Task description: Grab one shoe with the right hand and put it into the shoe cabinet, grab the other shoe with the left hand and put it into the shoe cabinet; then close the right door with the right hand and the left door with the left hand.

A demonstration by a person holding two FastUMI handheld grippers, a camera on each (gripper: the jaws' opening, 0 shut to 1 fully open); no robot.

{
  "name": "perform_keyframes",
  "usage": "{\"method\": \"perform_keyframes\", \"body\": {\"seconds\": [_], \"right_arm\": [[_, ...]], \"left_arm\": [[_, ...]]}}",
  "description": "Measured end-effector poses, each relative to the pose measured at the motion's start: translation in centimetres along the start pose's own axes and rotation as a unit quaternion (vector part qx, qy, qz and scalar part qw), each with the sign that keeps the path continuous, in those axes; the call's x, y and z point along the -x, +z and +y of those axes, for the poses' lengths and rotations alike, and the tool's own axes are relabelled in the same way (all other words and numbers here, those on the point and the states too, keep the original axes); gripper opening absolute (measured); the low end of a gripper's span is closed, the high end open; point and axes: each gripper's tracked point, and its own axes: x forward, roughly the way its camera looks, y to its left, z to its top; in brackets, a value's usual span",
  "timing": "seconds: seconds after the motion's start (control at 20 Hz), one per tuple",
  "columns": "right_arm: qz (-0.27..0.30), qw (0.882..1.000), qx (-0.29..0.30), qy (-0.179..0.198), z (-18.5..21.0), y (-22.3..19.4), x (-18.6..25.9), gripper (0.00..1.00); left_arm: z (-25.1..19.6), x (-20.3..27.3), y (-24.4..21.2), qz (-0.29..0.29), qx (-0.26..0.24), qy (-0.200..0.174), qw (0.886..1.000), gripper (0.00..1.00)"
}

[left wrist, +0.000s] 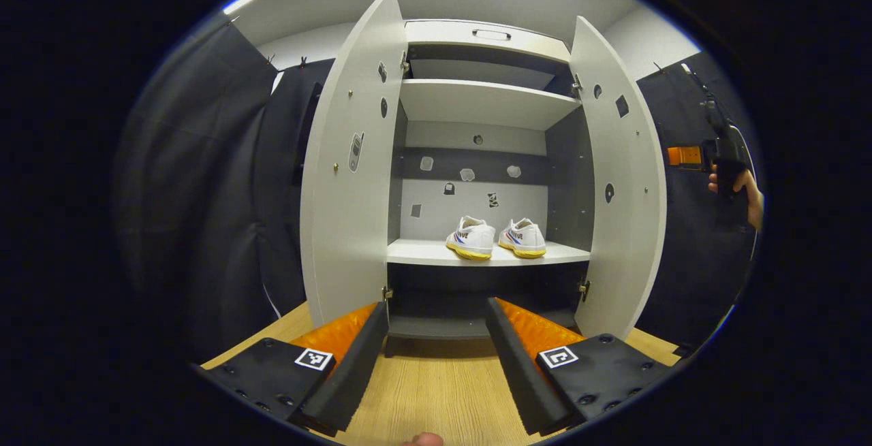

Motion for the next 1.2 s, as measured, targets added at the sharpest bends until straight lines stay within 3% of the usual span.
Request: {"method": "perform_keyframes", "body": {"seconds": [0.5, 0.75, 1.2], "right_arm": [[0.009, 0.997, -0.011, 0.073, 12.6, -2.0, -6.4, 0.88], [0.015, 0.998, -0.025, 0.055, 13.2, -1.8, -7.9, 0.87], [0.017, 0.999, -0.024, 0.036, 13.8, -2.6, -9.1, 0.87]], "left_arm": [[4.0, 0.5, -0.2, 0.001, 0.001, 0.04, 0.999, 0.94], [5.5, 0.8, -0.5, 0.005, 0.007, 0.058, 0.998, 0.94], [4.7, 0.6, -0.5, 0.005, 0.009, 0.048, 0.999, 0.94]]}}
